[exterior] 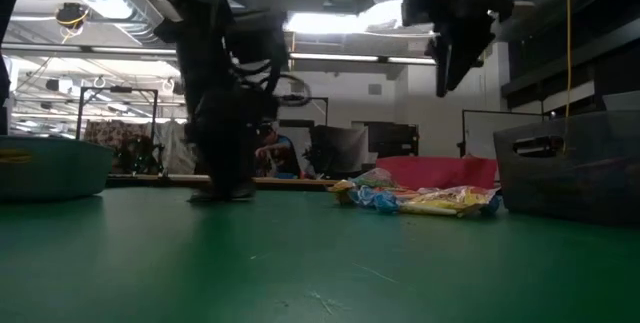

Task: Sort candy
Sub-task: Put the brown chocolate bar into the green bin

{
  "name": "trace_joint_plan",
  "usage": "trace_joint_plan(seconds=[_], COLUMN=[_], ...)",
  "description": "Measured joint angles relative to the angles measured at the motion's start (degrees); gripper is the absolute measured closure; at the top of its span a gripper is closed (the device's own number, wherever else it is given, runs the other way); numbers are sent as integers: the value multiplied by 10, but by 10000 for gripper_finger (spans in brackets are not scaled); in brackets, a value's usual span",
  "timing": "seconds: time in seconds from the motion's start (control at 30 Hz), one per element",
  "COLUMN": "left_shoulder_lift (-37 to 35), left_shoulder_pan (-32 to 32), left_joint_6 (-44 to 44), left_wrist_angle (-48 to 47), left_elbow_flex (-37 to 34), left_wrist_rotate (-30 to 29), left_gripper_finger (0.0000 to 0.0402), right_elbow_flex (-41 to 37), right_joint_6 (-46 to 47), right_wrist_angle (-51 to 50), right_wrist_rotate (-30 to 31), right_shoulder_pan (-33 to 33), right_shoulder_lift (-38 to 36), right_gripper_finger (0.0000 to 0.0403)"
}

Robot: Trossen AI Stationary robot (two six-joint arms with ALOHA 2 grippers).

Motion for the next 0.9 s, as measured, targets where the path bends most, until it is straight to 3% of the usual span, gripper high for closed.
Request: trace_joint_plan(seconds=[0.23, 0.33, 0.6, 0.9], left_shoulder_lift=[2, 2, 1, 1], left_shoulder_pan=[-35, -51, -84, -96], left_joint_6=[4, 5, 5, 6], left_wrist_angle=[188, 273, 456, 517], left_elbow_flex=[-1, -1, -1, -1], left_wrist_rotate=[123, 147, 150, 137], left_gripper_finger=[381, 381, 381, 380], right_elbow_flex=[0, 0, 0, 0], right_joint_6=[-1, 0, 1, 32], right_wrist_angle=[63, 82, 174, 247], right_wrist_rotate=[-17, -17, -17, -17], right_shoulder_pan=[73, 97, 153, 195], right_shoulder_lift=[3, 3, 3, 4], right_gripper_finger=[212, 212, 212, 212])
